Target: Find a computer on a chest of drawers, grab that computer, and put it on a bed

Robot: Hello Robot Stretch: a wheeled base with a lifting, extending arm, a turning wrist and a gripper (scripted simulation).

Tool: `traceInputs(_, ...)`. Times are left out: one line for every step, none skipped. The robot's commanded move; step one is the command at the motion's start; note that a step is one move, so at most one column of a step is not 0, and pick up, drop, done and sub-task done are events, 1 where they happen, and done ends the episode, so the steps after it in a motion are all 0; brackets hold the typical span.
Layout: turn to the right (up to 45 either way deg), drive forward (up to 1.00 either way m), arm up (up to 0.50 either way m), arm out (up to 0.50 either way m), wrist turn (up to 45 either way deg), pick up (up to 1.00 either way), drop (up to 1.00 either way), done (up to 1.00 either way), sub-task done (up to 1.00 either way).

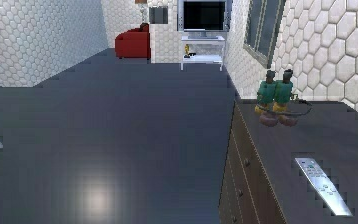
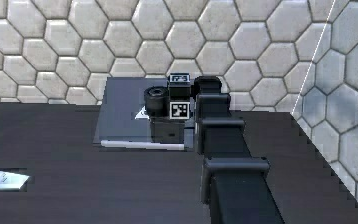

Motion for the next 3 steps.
traceInputs(0.0,0.0,-0.1,0.0,0.0,0.0,0.0,0.0,0.0)
traceInputs(0.0,0.0,0.0,0.0,0.0,1.0,0.0,0.0,0.0)
traceInputs(0.0,0.0,0.1,0.0,0.0,0.0,0.0,0.0,0.0)
